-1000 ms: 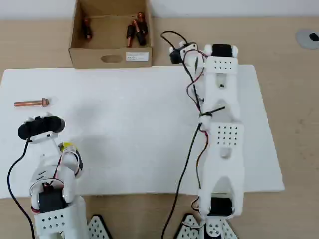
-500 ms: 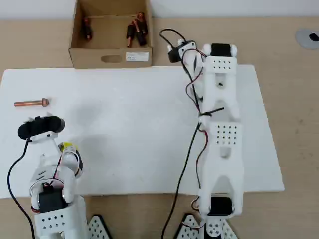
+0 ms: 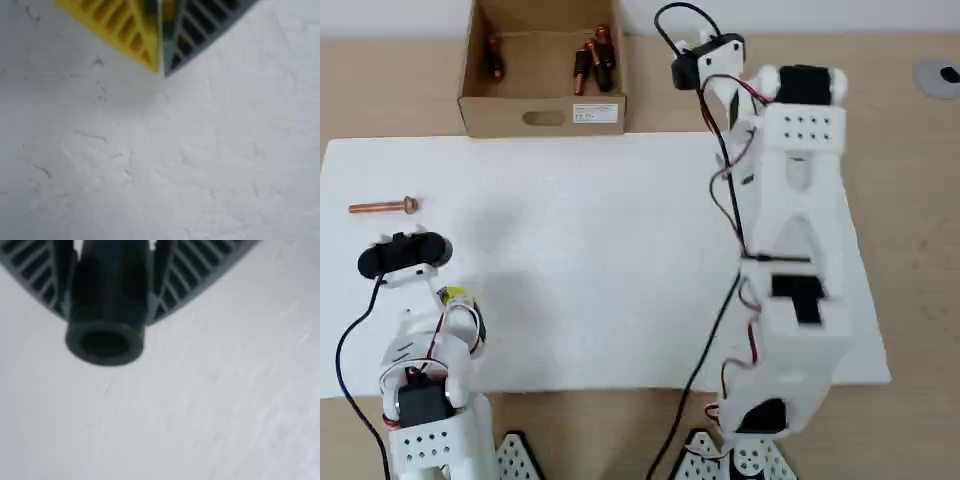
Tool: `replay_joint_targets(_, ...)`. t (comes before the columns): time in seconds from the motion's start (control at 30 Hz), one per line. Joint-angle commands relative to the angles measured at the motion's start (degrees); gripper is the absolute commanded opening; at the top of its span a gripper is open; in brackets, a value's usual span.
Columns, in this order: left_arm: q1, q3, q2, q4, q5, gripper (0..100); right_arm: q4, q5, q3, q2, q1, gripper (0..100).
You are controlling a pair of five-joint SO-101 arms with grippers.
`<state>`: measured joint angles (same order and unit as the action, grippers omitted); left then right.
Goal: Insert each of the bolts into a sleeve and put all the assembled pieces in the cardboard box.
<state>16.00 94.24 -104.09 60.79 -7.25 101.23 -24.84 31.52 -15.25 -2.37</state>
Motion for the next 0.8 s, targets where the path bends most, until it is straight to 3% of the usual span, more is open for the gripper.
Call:
replay_joint_targets(0.0,-0.18,-3.96,0.04,0.0,-0.88,1,1.23,0.53,-9.19,14.29,0.75,1.0)
replay_joint_targets(0.3,-0.18,-15.38,3.82,3.43,-0.79,1,0.97,8.26,-26.07,33.89,2.07,1.0)
replay_joint_targets(0.57,3.6,-37.71,29.23,6.15,0.79,1,0.88,14.07,-36.0,42.24,8.92,1.0)
replay_joint_targets(0.77,4.92,-59.87,50.33,13.63,-1.32,0,0.79,17.49,-38.2,46.73,12.79,1.0)
